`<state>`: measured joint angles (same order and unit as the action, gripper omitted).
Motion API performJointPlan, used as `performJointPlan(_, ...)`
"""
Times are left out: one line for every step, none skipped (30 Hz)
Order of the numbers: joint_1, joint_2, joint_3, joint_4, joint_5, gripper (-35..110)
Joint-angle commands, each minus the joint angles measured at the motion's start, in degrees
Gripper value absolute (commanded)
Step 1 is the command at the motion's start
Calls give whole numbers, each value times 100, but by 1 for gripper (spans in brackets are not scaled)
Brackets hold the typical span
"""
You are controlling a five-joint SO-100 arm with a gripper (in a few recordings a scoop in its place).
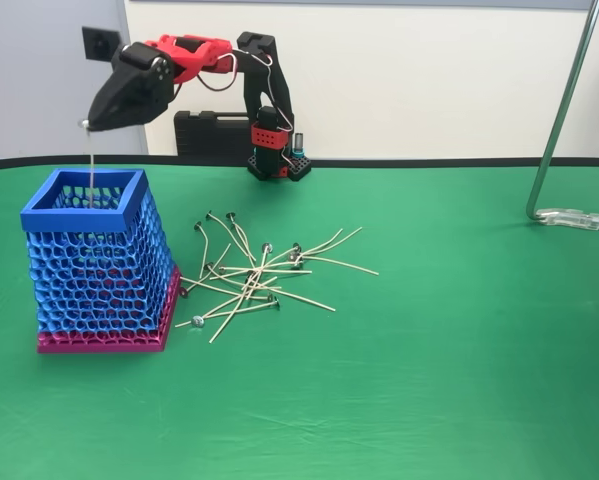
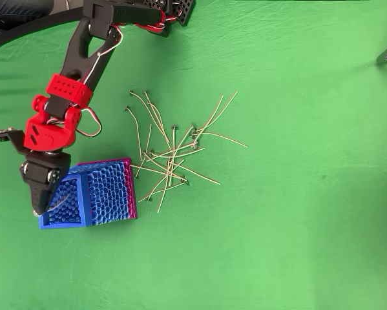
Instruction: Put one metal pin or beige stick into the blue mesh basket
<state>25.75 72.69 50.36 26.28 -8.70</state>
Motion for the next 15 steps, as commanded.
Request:
performJointPlan(97, 123, 70, -88, 44, 7)
performJointPlan(114, 132, 79, -105, 44, 10)
performJointPlan(141, 141, 79, -149, 62, 13)
performJointPlan(149, 149, 79, -185, 62, 15)
performJointPlan(167, 149, 79, -237, 62, 18)
performJointPlan(176, 149, 79, -299, 62, 23)
performJointPlan(185, 149, 70, -343, 44, 26)
performJointPlan(193, 149, 44, -378, 44, 27)
performJointPlan(202, 149, 18, -378, 26, 28)
performJointPlan(211, 149, 0, -404, 26, 29)
performJointPlan(220, 149, -9, -439, 26, 32)
performJointPlan(220, 149, -18, -466, 26, 32)
performJointPlan(229, 149, -26, -483, 35, 33)
performJointPlan(229, 149, -35, -492, 35, 33)
performJointPlan(229, 149, -35, -501, 26, 33)
